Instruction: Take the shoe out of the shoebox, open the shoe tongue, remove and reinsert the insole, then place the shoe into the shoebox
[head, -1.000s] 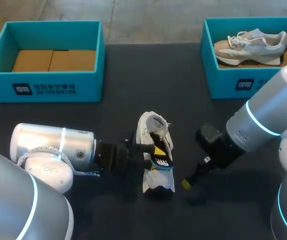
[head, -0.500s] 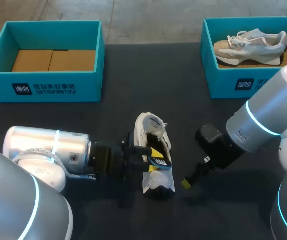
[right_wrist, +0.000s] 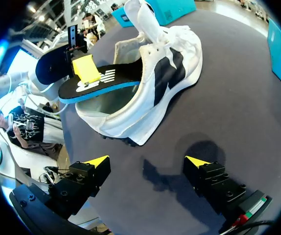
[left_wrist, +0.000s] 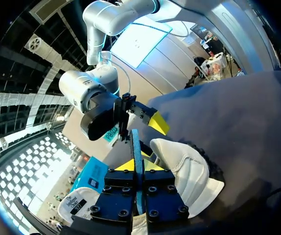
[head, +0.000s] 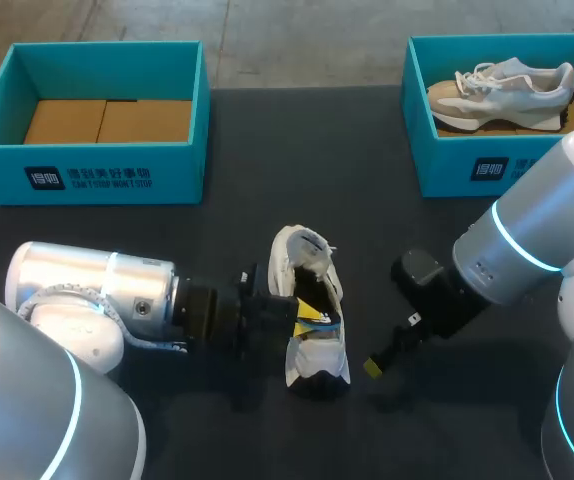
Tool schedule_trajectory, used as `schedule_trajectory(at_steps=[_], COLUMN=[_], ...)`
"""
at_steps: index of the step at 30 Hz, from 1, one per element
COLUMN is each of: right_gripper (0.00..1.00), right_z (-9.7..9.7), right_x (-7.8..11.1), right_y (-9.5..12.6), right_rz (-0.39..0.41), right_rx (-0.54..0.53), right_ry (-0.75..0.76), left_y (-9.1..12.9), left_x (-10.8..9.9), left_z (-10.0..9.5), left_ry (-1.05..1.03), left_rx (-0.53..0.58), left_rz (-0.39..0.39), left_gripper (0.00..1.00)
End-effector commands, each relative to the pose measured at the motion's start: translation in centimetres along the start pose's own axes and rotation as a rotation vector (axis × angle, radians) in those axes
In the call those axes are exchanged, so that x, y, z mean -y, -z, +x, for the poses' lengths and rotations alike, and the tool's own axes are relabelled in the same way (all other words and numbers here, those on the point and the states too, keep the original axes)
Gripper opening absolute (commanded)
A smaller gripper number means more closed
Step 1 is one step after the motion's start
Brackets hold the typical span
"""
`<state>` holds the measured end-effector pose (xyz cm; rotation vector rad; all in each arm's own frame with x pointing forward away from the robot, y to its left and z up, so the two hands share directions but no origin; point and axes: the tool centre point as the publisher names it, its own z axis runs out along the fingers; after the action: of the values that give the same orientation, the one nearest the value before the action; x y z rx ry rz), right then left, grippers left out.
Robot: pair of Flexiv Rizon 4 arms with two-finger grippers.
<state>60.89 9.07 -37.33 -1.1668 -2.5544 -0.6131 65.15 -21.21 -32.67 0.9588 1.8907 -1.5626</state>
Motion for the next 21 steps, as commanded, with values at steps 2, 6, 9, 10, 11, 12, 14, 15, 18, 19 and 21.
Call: schedule_trajectory(at_steps=[2, 6, 9, 10, 11, 12, 14, 15, 18, 19, 21], right_gripper=[1.0, 1.0, 1.0, 1.0, 1.0, 1.0, 1.0, 1.0, 1.0, 1.0, 1.0], right_z=[0.1, 0.1, 0.1, 0.1, 0.1, 0.1, 0.1, 0.1, 0.1, 0.1, 0.1], right_x=[0.0, 0.0, 0.0, 0.0, 0.0, 0.0, 0.0, 0.0, 0.0, 0.0, 0.0], right_y=[-0.1, -0.1, -0.1, -0.1, -0.1, -0.1, -0.1, -0.1, -0.1, -0.1, -0.1], right_rz=[0.0, 0.0, 0.0, 0.0, 0.0, 0.0, 0.0, 0.0, 0.0, 0.0, 0.0], right_rx=[0.004, 0.004, 0.004, 0.004, 0.004, 0.004, 0.004, 0.004, 0.004, 0.004, 0.004], right_ry=[0.0, 0.0, 0.0, 0.0, 0.0, 0.0, 0.0, 0.0, 0.0, 0.0, 0.0], left_y=[-0.9, -1.1, -1.1, -1.2, -1.2, -1.2, -1.3, -1.3, -1.4, -1.4, -1.4], left_x=[-0.3, -0.4, -0.5, -0.5, -0.6, -0.7, -1.0, -1.1, -1.5, -1.6, -1.8], left_z=[0.0, 0.0, 0.0, 0.1, 0.1, 0.1, 0.2, 0.3, 0.3, 0.4, 0.4], left_ry=[-0.015, -0.028, -0.035, -0.036, -0.033, -0.034, -0.026, -0.026, -0.02, -0.014, -0.016], left_rx=[-0.009, -0.008, -0.012, -0.013, -0.013, -0.016, -0.015, -0.018, -0.02, -0.02, -0.022], left_rz=[-0.008, -0.038, -0.058, -0.065, -0.07, -0.084, -0.09, -0.102, -0.126, -0.133, -0.149], left_gripper=[0.0, 0.0, 0.0, 0.0, 0.0, 0.0, 0.0, 0.0, 0.0, 0.0, 0.0])
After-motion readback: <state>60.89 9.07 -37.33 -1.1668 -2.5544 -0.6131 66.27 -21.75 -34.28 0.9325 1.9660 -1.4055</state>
